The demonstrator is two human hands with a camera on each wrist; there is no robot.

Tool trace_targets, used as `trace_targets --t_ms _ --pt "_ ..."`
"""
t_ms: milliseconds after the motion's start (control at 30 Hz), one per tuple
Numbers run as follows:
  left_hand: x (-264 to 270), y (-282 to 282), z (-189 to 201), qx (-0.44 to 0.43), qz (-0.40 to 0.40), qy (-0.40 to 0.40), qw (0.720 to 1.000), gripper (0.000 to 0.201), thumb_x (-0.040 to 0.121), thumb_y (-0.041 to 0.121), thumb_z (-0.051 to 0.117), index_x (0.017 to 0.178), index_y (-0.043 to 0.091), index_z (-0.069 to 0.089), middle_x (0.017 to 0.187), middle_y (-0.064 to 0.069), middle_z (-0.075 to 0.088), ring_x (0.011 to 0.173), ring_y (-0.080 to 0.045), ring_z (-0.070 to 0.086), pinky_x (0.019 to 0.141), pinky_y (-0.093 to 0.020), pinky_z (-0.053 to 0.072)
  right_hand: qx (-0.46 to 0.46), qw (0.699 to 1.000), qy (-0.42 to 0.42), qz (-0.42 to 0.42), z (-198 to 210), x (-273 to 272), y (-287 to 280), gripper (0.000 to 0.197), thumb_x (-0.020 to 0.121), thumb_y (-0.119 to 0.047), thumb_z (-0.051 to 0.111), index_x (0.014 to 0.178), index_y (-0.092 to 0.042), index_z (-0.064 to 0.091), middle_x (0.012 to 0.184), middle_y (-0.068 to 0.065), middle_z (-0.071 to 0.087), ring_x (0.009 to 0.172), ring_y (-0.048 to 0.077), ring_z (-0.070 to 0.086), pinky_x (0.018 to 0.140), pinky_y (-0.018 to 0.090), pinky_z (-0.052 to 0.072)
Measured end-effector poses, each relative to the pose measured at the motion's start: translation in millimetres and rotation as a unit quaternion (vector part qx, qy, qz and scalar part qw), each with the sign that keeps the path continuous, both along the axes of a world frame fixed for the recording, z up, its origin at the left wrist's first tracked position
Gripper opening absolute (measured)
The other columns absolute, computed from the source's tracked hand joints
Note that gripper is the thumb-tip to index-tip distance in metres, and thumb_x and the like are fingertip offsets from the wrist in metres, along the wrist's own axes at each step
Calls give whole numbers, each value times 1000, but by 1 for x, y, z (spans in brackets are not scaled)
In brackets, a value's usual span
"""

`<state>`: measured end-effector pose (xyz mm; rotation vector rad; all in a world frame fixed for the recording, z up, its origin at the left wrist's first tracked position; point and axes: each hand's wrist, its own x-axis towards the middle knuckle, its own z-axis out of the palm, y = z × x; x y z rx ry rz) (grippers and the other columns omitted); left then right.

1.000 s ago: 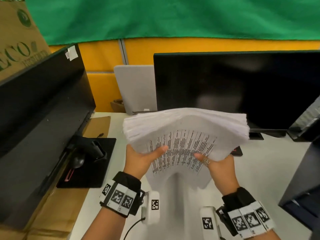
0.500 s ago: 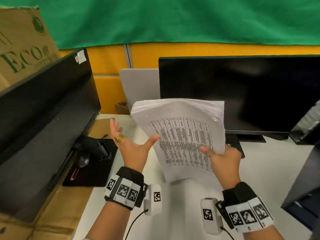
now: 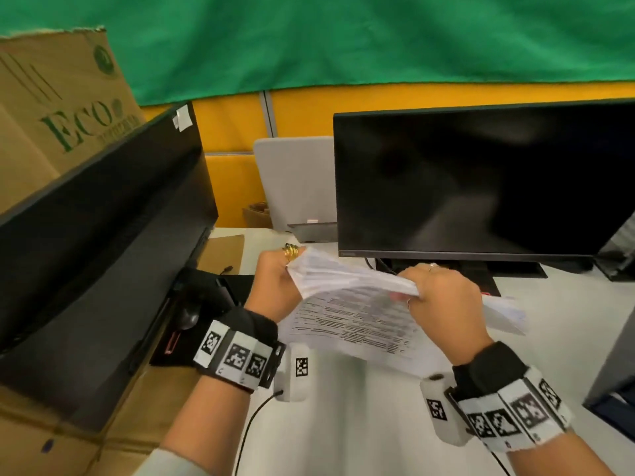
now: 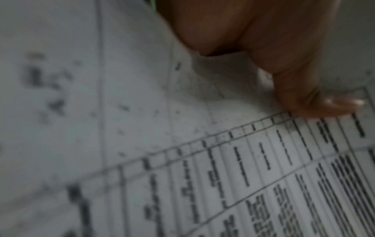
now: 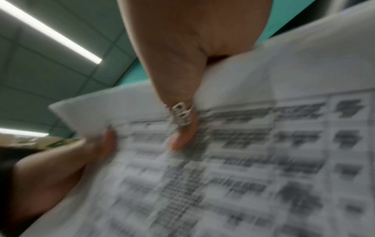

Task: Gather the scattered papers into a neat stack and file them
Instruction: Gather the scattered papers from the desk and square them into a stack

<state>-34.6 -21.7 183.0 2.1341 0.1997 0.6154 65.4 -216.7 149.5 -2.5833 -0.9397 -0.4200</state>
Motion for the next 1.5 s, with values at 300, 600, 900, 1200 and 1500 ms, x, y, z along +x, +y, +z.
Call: trace_targets --t_ms 300,600,900,1200,1500 --pt "-30 63 -30 -128 85 15 988 35 70 -8 72 80 25 63 73 28 69 74 6 66 60 -4 48 272 901 338 8 -16 27 -56 28 59 -17 83 78 -26 64 79 -5 66 79 17 62 59 20 46" --pt "-23 36 -71 -330 203 4 922 22 77 7 70 93 19 61 89 0 66 83 -15 64 62 -27 52 453 822 344 27 -64 24 -24 27 74 1 71 88 -22 67 77 -22 72 75 -2 67 69 15 55" --pt "-26 36 -84 -270 58 224 935 21 70 25 79 84 25 63 85 15 62 86 -8 58 89 -28 49 379 826 417 7 -80 26 -58 15 73 -4 73 82 -16 71 69 -19 72 67 -5 67 68 15 54" --pt "-7 26 -93 -219 102 155 958 39 73 8 76 84 38 54 90 17 58 89 4 59 78 -13 44 418 839 349 -4 -79 19 -66 33 76 -7 69 95 -33 61 87 -15 70 83 -2 65 79 29 52" --pt "-12 -22 -111 -368 332 -48 867 26 82 16 65 107 10 56 87 -1 60 86 -20 56 67 -24 46 532 766 355 -61 -95 -14 -50 10 69 -24 76 72 -30 68 68 -13 70 65 -6 65 63 22 51"
